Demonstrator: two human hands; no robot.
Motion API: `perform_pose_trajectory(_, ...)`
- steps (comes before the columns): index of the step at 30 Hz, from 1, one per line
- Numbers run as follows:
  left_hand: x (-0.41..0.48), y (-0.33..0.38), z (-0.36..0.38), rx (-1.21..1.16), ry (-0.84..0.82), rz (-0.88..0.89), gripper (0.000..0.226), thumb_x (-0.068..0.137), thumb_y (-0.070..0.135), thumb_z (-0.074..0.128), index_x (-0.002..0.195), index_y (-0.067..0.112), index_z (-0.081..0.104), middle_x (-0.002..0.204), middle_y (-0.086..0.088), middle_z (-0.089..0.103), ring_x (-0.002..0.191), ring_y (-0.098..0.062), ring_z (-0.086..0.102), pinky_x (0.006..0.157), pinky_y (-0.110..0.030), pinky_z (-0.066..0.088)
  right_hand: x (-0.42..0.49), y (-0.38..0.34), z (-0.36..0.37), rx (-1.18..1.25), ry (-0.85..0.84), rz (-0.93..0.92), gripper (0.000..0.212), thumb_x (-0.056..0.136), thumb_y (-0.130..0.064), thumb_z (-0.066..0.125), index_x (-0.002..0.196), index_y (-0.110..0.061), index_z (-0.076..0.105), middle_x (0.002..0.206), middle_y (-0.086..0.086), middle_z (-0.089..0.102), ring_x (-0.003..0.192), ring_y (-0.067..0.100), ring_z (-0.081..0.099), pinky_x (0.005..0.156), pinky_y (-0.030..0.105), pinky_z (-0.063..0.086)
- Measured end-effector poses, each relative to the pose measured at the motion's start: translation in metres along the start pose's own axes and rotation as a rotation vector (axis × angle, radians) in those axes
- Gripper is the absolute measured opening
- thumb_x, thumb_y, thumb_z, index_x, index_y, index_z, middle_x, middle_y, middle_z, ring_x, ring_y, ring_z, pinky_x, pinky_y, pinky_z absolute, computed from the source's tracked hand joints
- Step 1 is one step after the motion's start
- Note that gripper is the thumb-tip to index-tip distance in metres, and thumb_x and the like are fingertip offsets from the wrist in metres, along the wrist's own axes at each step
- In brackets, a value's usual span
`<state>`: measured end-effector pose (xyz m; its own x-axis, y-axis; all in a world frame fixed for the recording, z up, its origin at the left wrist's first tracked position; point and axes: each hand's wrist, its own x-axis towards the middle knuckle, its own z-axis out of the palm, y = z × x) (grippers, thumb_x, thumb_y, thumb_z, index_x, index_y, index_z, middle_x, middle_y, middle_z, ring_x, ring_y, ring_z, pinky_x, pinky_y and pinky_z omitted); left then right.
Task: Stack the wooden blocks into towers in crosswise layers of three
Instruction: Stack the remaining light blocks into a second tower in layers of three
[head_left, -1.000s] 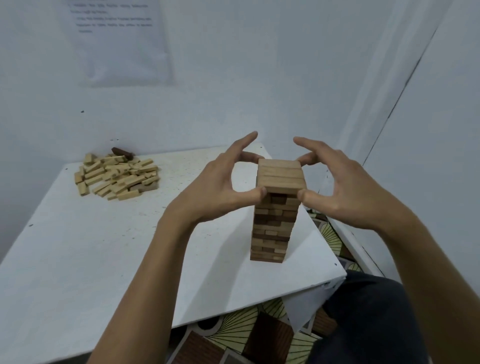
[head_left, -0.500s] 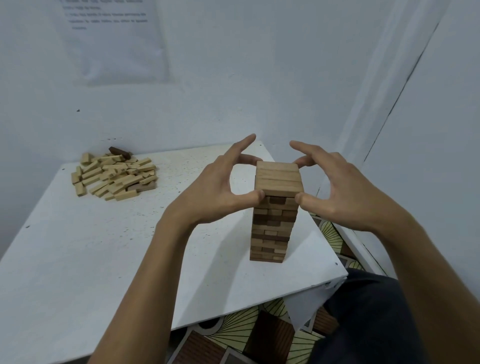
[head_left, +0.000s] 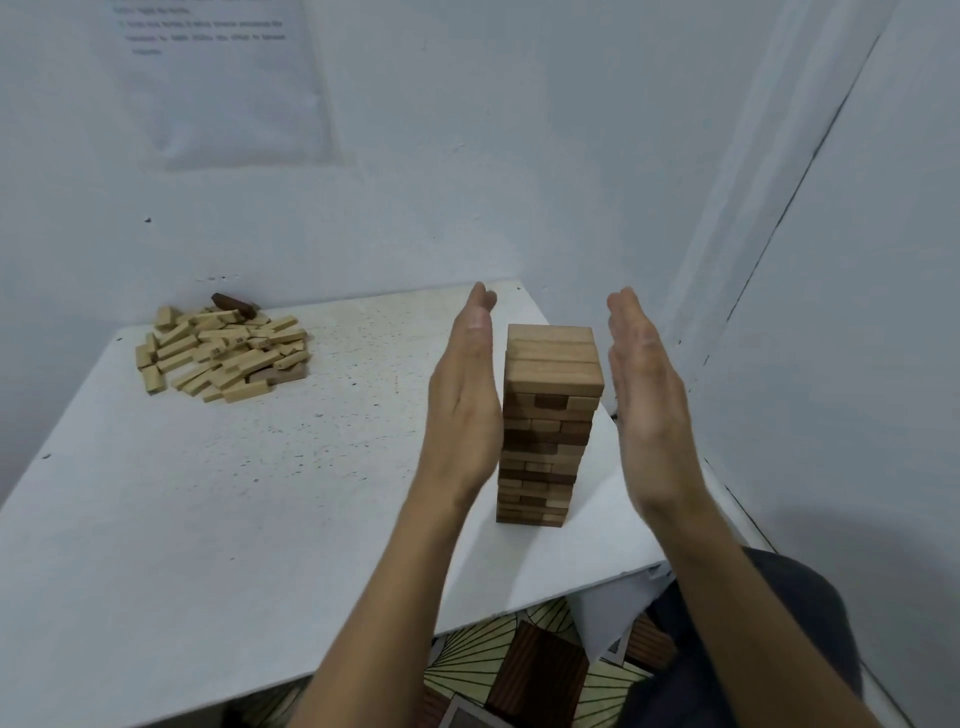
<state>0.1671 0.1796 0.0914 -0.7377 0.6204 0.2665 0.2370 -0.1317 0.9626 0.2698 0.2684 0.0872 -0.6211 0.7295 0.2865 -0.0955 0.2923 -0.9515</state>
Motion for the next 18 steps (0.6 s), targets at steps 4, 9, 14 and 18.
perform_pose_trajectory(4,0.001,-0.003,0.011,-0.042,0.032,-0.026,0.063,0.099,0.058,0.016,0.154,0.031,0.029,0.156,0.021,0.034,0.141,0.011,0.025,0.124,-0.03,0.016,0.004,0.005,0.013,0.095,0.036,0.038,0.083,0.085,-0.08,0.025,0.156,-0.037,0.022,0.159,-0.024,0.023,0.145,-0.008,0.018,0.125,0.038,0.013)
perform_pose_trajectory(9,0.0,-0.002,0.016,-0.022,0.007,-0.056,0.056,0.105,0.05,0.015,0.154,0.029,0.032,0.156,0.019,0.034,0.141,0.011,0.026,0.122,-0.023,0.018,0.005,0.001,0.019,0.105,0.047,0.05,0.074,0.091,-0.072,0.02,0.156,-0.036,0.022,0.159,-0.025,0.022,0.144,-0.009,0.019,0.125,0.037,0.014)
perform_pose_trajectory(14,-0.001,-0.003,0.021,0.009,-0.004,-0.069,0.056,0.105,0.048,0.015,0.152,0.027,0.036,0.156,0.018,0.035,0.135,0.015,0.026,0.105,0.001,0.02,0.0,-0.001,0.02,0.097,0.039,0.077,0.067,0.094,-0.064,0.019,0.155,-0.037,0.024,0.158,-0.026,0.024,0.142,-0.012,0.02,0.122,0.027,0.016)
perform_pose_trajectory(18,0.0,-0.004,0.021,0.0,-0.002,-0.069,0.056,0.105,0.048,0.017,0.152,0.024,0.037,0.155,0.017,0.037,0.121,0.029,0.031,0.095,0.008,0.022,-0.001,-0.002,0.02,0.094,0.019,0.067,0.059,0.1,-0.059,0.018,0.155,-0.036,0.026,0.157,-0.026,0.026,0.14,-0.015,0.022,0.107,0.003,0.022)
